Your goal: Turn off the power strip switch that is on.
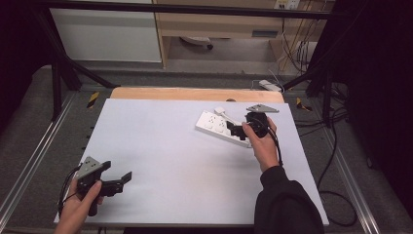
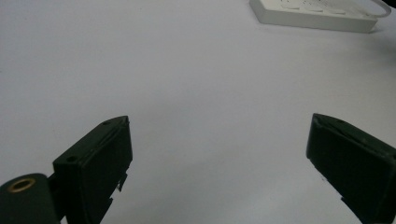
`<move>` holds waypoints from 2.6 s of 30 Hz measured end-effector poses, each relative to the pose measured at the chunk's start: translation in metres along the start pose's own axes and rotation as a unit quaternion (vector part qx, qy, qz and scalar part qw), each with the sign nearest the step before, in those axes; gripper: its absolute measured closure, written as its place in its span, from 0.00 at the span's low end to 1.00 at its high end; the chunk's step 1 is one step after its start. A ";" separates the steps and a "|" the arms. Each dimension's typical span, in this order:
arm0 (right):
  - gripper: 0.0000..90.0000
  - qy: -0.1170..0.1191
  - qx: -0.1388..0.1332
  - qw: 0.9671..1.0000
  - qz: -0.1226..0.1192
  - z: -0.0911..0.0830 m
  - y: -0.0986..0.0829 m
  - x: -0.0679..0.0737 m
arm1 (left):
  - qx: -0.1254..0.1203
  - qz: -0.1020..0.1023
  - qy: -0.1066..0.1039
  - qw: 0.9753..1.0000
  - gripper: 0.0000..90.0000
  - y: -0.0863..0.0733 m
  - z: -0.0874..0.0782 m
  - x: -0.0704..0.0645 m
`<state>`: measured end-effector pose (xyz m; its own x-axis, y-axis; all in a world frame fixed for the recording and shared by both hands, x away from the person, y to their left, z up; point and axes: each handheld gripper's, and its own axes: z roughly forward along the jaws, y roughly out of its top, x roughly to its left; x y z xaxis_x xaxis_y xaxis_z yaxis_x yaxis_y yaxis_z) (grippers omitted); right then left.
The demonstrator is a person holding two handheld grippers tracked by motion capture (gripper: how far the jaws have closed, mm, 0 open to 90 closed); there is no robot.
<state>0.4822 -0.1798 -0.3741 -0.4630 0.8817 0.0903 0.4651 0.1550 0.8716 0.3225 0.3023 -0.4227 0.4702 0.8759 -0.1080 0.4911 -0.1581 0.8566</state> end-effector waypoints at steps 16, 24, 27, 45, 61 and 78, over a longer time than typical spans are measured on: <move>0.06 0.001 -0.032 0.999 -0.012 -0.025 -0.001 -0.003 | -0.004 -0.002 -0.004 1.000 0.08 0.000 -0.001 0.000; 0.03 0.003 -0.038 0.999 -0.010 -0.039 -0.002 -0.004 | -0.007 -0.008 -0.007 1.000 0.08 0.000 -0.002 0.000; 0.03 0.003 -0.042 0.999 -0.010 -0.045 -0.002 -0.005 | -0.008 -0.007 -0.007 1.000 0.08 0.000 -0.003 0.000; 0.03 -0.006 -0.059 0.998 -0.011 -0.084 -0.017 -0.018 | -0.015 -0.017 -0.010 1.000 0.08 -0.001 -0.005 0.002; 0.04 -0.017 -0.080 0.997 0.000 -0.118 -0.038 -0.032 | -0.017 -0.019 -0.010 1.000 0.08 -0.001 -0.006 0.003; 0.05 -0.022 -0.084 0.996 -0.012 -0.134 -0.064 -0.032 | -0.018 -0.023 -0.010 1.000 0.08 -0.001 -0.007 0.003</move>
<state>0.3660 -0.2775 -0.3677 -0.4371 0.8980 0.0506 0.3195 0.1024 0.9421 0.3183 0.3080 -0.4209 0.4627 0.8725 -0.1573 0.4857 -0.1010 0.8683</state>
